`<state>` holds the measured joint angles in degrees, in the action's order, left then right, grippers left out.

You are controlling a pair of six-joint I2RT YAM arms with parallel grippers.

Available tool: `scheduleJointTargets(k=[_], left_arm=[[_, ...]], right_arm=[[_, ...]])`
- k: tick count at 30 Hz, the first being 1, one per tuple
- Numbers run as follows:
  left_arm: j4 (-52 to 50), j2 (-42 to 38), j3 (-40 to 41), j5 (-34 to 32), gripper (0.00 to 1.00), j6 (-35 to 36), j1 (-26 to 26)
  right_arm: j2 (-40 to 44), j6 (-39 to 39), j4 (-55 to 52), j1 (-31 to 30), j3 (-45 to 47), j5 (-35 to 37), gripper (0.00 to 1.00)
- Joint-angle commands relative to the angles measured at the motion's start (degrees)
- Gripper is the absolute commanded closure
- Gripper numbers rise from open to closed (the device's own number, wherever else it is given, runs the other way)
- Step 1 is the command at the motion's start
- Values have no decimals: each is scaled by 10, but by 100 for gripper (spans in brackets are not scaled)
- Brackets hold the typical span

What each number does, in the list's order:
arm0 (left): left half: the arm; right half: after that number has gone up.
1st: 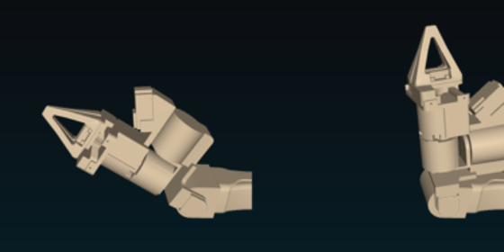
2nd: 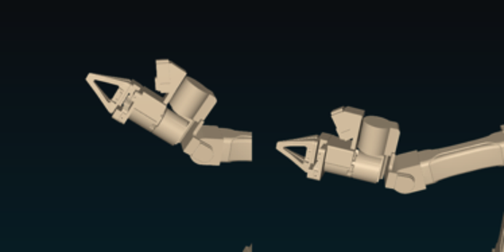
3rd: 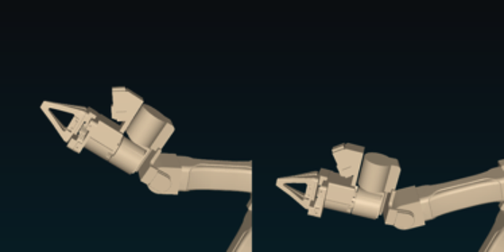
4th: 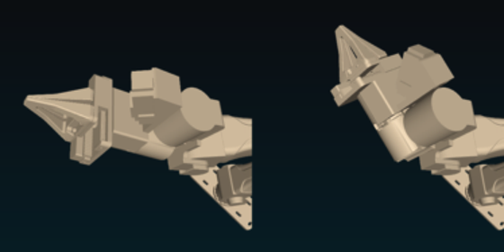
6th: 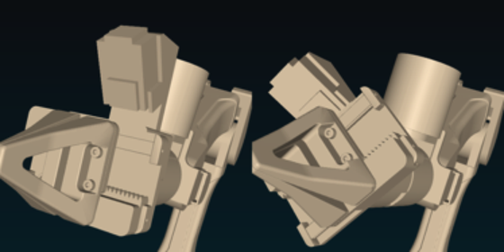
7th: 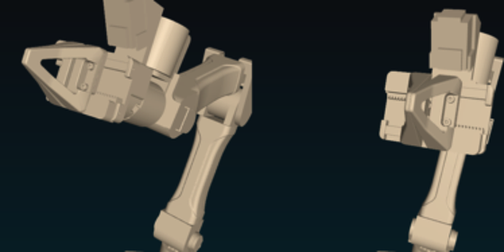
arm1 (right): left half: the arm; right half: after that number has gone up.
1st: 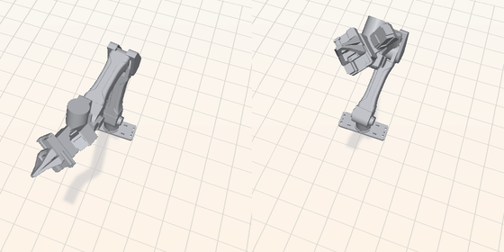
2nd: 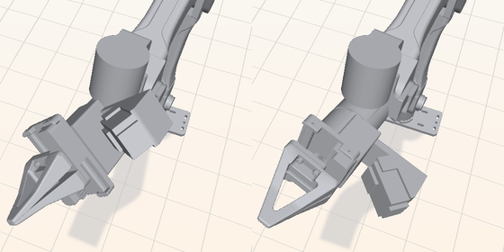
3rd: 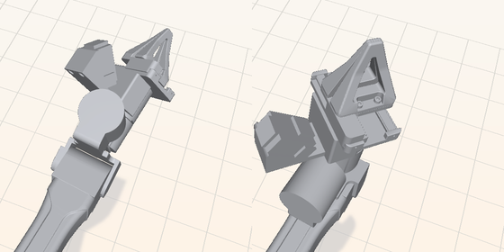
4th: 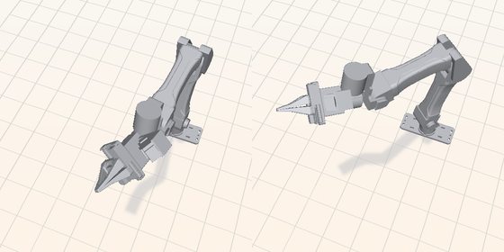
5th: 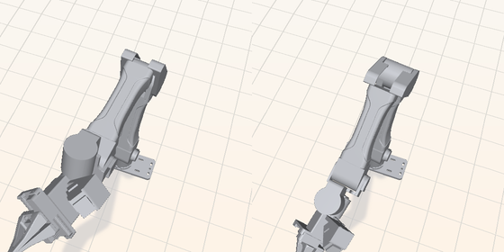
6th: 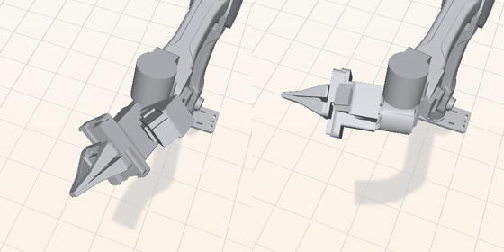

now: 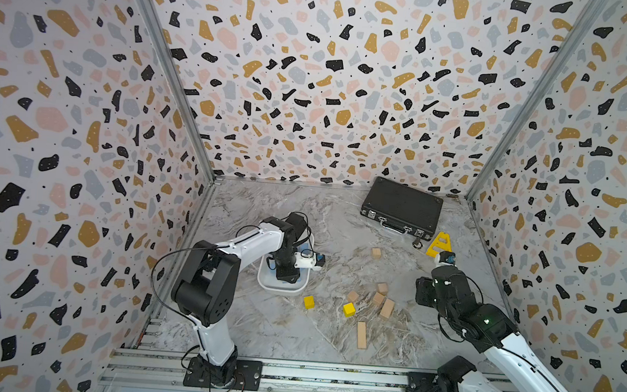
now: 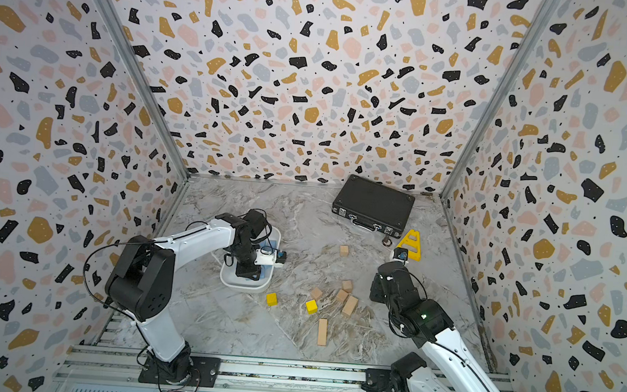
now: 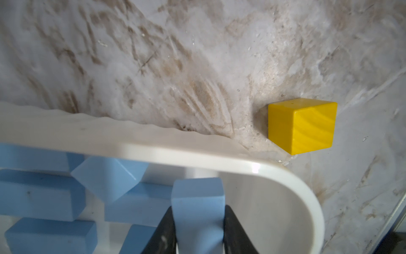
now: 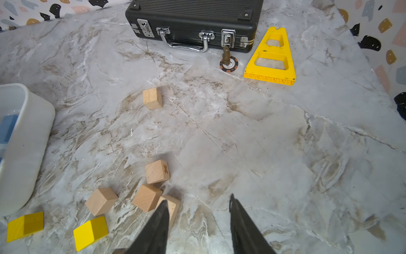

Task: Pick out the blue building blocks
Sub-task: Place the building block in the storage box.

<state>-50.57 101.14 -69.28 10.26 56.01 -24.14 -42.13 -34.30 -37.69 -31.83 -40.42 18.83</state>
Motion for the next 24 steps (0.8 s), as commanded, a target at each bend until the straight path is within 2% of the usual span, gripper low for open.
scheduleJointTargets(k=[1, 13, 17, 20, 21, 24], left_arm=[[-3, 8, 7, 16, 64, 9, 3], [-16, 14, -13, 29, 60, -13, 3], [-34, -13, -47, 55, 57, -55, 12], [-35, -46, -67, 93, 50, -108, 35], [-32, -59, -70, 103, 46, -131, 45], [3, -100, -64, 119, 28, -205, 83]], right_arm=[[5, -5, -1, 2, 2, 5, 52], [5, -4, -1, 1, 3, 6, 52], [-3, 0, 9, 2, 6, 1, 52], [-22, 17, 26, 2, 8, -5, 50], [-31, 29, 35, 2, 9, -4, 48], [-57, 58, 69, 2, 19, 28, 28]])
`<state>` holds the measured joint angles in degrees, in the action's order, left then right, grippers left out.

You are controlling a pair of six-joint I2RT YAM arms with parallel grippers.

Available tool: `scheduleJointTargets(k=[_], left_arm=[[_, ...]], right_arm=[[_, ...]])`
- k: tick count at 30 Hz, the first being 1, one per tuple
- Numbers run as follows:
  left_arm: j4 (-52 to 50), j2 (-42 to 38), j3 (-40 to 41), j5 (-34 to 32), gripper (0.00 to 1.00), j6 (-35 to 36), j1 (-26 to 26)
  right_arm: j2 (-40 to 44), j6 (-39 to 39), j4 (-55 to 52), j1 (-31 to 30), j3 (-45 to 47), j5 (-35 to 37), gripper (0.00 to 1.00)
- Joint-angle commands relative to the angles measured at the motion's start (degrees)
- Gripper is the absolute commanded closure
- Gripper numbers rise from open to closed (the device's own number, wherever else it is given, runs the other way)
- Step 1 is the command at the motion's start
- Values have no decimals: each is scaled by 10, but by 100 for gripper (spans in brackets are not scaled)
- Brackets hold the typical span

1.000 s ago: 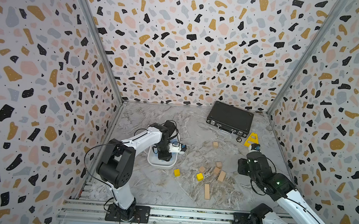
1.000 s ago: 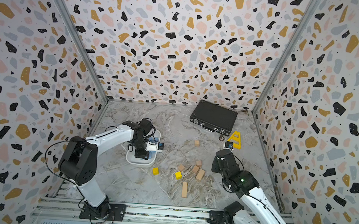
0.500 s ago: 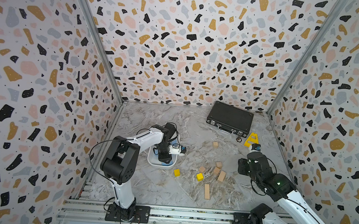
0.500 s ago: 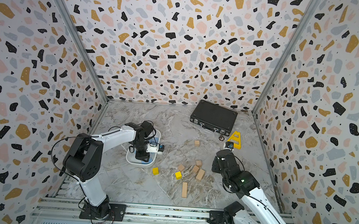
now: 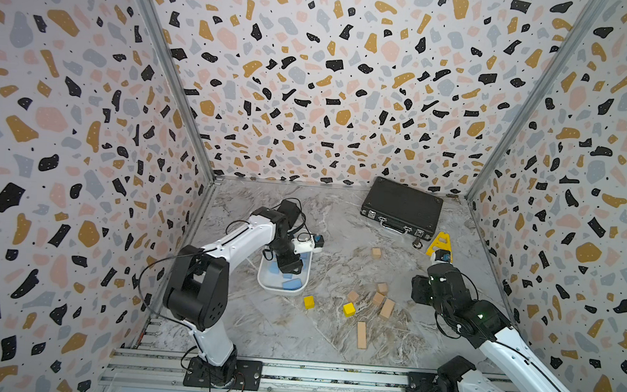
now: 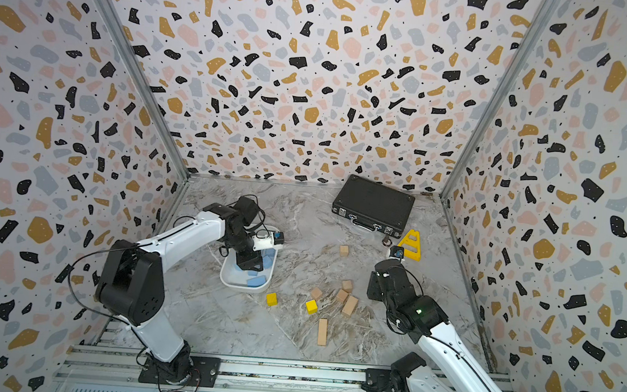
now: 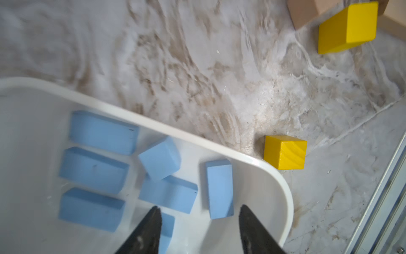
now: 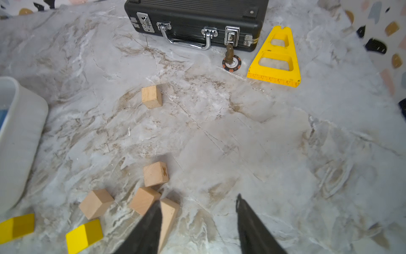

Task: Pick out the blue building blocks
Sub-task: Place the building block in the storage box, then reset both arms

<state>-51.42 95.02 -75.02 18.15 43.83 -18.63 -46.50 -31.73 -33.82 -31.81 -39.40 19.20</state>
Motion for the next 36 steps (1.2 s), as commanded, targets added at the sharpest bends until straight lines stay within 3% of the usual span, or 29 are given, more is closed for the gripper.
scheduleJointTargets(k=[1, 2, 3, 8, 13, 18, 23, 28, 32, 33, 34, 36], left_arm=[[33, -53, 2, 42, 21, -111, 43], [51, -64, 10, 44, 5, -132, 58], [75, -78, 21, 44, 0, -160, 77], [242, -146, 114, -5, 0, -303, 180], [465, -206, 263, -79, 0, -414, 262], [614, -222, 386, -112, 0, -466, 265], [775, -190, 474, -123, 0, -493, 265], [909, -181, 540, -138, 0, -505, 251], [1070, -152, 616, -191, 0, -481, 213], [1118, -122, 620, -216, 0, -482, 205], [1137, -109, 617, -227, 0, -480, 201], [998, -144, 578, -268, 0, -490, 190]], right_arm=[[-22, 47, 49, 3, 14, 37, 1], [-27, 64, 67, 6, 19, 45, 0], [-34, 83, 92, 13, 25, 55, 0], [-62, 179, 221, 84, 54, 40, 0], [-97, 254, 398, 186, 114, -17, 0], [-152, 293, 569, 238, 181, 8, 0], [-242, 298, 739, 285, 231, -14, 0], [-306, 269, 775, 315, 205, -45, 0], [-418, 275, 959, 322, 239, -81, 0], [-387, 275, 891, 322, 232, -91, 0], [-379, 278, 881, 323, 229, -96, 0], [-414, 289, 970, 322, 247, -119, 0]])
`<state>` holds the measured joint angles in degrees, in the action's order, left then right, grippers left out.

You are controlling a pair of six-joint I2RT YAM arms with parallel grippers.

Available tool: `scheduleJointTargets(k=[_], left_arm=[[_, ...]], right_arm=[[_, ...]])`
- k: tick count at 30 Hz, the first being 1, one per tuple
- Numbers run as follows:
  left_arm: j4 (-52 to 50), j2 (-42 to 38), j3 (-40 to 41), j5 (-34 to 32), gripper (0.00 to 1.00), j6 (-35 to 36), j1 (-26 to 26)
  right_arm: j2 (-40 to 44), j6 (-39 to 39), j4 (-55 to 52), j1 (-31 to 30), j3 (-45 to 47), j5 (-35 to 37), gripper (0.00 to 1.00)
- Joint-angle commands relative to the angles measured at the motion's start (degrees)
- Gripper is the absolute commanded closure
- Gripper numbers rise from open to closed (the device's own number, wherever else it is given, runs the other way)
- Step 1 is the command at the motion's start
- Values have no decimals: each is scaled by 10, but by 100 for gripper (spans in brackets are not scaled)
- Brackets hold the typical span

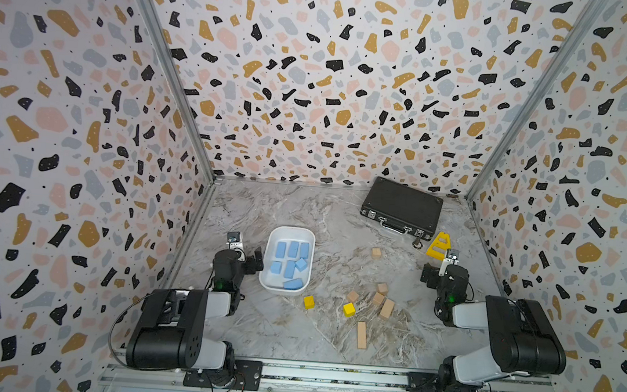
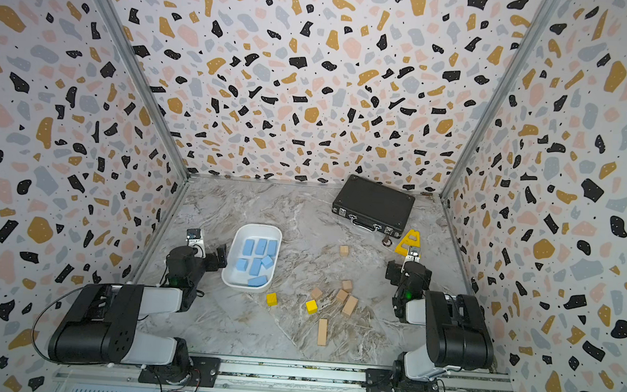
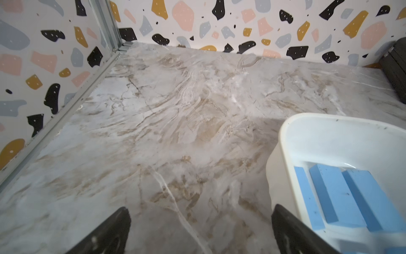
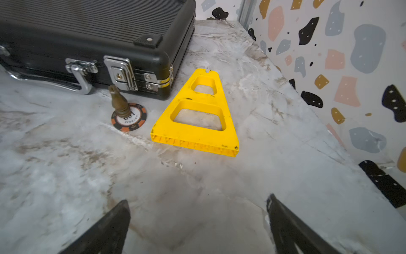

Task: Pick out the blue building blocks
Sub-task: Reset both arms

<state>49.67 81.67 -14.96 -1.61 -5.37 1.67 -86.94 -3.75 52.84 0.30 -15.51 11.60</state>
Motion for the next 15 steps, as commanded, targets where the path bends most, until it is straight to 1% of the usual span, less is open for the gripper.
scheduleJointTargets(k=[1, 2, 3, 4, 5, 6, 8, 10, 11, 13, 15], left_arm=[[-25, -14, -30, -83, 0, 9, -22], [5, -2, -23, -96, 0, 11, -28], [42, 11, -16, -98, 0, 15, -28], [46, 12, -15, -99, 0, 16, -28], [31, 5, -16, -98, 0, 12, -28], [19, 0, -19, -98, 0, 11, -28], [22, 0, -18, -97, 0, 10, -28], [33, 3, -14, -97, 0, 11, -28], [33, 3, -15, -98, 0, 12, -28], [32, 3, -15, -98, 0, 12, -28], [32, 3, -15, -97, 0, 12, -28]], right_arm=[[-1, 15, 80, 1, 5, -60, 0], [15, 24, 24, 1, -10, -80, 0], [9, 29, 7, 1, -24, -98, 0], [-4, 33, 5, 1, -36, -109, 0], [1, 30, -26, 2, -47, -109, 0], [8, 26, -37, 2, -48, -96, 0], [-2, 23, -14, 3, -44, -90, 0], [4, 19, -37, 2, -51, -79, 0], [-2, 18, -20, 2, -48, -77, 0], [4, 17, -37, 3, -51, -76, 0], [-1, 18, -22, 3, -48, -76, 0]])
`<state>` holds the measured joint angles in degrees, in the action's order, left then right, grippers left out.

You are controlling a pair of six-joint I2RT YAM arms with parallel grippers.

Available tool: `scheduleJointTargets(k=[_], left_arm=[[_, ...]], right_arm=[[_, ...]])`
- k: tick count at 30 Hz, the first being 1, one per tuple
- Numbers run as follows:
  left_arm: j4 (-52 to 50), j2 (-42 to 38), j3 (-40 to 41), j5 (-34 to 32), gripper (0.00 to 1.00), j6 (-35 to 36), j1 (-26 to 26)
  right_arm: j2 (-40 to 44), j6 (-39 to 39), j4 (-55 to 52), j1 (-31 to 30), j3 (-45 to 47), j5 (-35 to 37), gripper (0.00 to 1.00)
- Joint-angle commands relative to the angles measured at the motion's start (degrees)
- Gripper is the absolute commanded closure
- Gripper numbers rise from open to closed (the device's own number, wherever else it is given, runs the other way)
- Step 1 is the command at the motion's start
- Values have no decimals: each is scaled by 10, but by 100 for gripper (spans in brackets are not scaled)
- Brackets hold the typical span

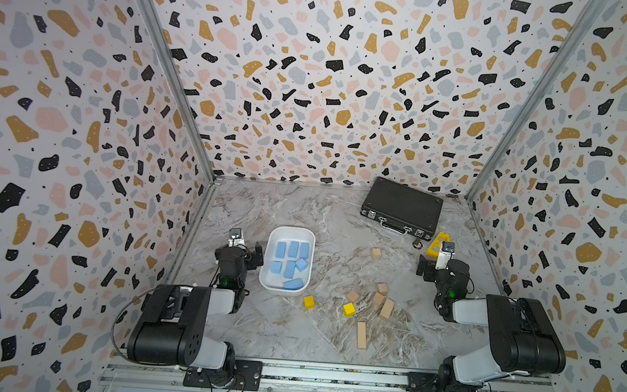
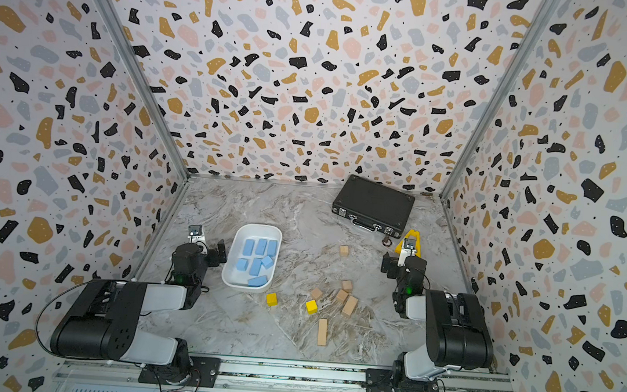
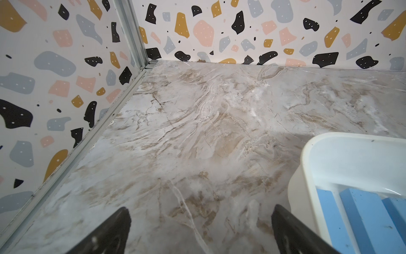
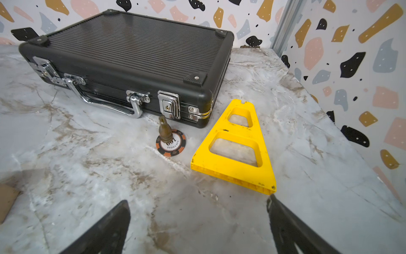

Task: Pick out the blue building blocks
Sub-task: Reset both arms

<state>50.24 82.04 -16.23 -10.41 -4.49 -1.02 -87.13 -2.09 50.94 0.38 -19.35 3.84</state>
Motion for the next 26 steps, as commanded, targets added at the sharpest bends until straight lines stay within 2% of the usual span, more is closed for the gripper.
scheduleJointTargets(k=[1, 26], left_arm=[[26, -1, -2, -9, 0, 3, -1], [23, 0, -4, -1, 0, 7, -1]], right_arm=[[5, 2, -13, 1, -12, 3, 0], [3, 2, -7, 1, -9, 2, 0]])
